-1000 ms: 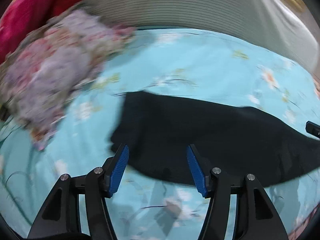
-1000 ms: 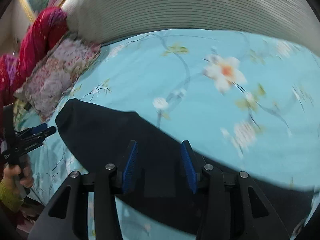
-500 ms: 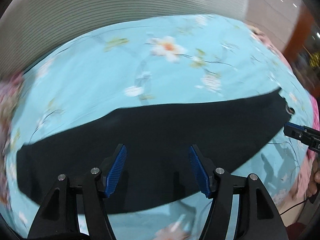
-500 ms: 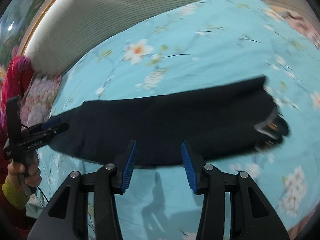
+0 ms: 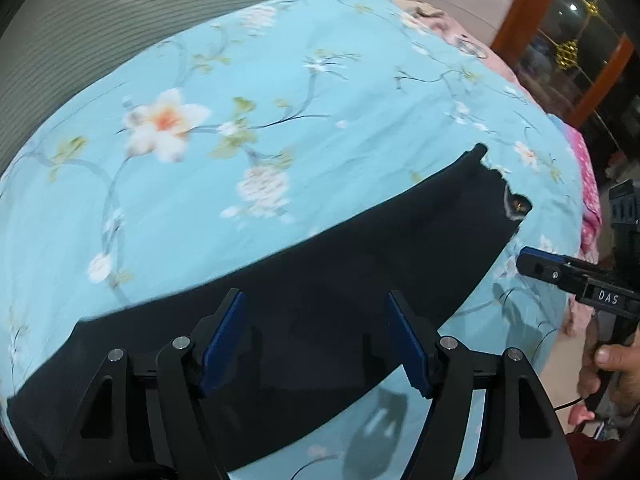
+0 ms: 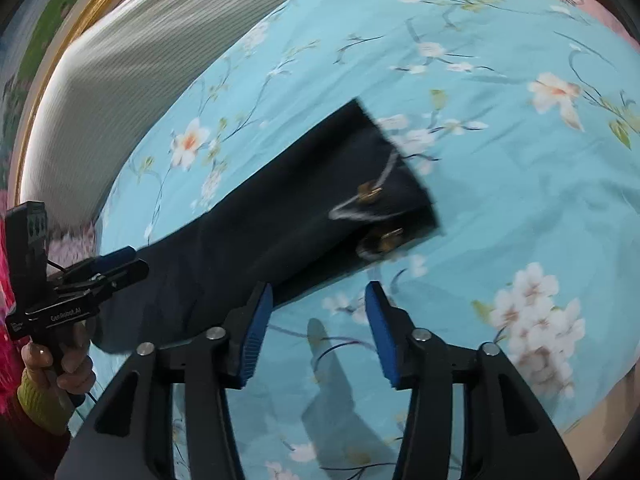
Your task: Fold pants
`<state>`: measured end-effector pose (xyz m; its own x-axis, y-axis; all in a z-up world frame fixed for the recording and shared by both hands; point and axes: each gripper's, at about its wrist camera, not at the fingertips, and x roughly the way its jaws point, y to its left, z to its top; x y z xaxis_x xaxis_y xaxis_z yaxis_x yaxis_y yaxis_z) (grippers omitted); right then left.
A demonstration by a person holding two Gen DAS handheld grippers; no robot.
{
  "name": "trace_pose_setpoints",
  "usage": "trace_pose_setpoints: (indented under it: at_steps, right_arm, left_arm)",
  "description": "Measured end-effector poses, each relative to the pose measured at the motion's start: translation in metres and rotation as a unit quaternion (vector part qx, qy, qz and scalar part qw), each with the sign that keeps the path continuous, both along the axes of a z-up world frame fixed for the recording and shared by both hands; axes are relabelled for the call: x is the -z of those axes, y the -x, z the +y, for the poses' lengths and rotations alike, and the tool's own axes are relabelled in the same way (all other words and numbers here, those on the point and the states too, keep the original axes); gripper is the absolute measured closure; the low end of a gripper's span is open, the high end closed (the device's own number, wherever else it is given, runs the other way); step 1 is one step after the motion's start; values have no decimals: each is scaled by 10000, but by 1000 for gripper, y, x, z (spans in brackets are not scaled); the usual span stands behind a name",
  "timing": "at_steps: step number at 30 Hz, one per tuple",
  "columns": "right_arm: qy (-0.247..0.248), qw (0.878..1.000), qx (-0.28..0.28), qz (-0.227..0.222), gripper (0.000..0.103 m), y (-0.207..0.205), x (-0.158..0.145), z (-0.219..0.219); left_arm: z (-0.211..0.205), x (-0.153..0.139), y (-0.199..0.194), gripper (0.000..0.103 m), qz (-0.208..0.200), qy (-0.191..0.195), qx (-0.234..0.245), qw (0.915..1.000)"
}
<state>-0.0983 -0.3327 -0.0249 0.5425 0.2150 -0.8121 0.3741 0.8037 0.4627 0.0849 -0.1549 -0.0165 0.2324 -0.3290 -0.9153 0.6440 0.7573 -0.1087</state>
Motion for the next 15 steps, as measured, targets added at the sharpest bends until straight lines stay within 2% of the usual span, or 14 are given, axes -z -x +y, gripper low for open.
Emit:
trace_pose_setpoints:
  at_steps: [4,9,15]
  right_arm:
    - [-265,9992,284,-23,47,2,6,-20]
    - [-883,9941,620,-85,47,-2,21,-40]
    - [-1317,9867,909,-282,47,-11,32,-49]
  left_arm:
    - [-34,5,-15,31,190,9,289,9994]
    - [-76,10,-31,30,529,16,701,9961]
    - [-126,19,-43,30,826,-62,1256,9886]
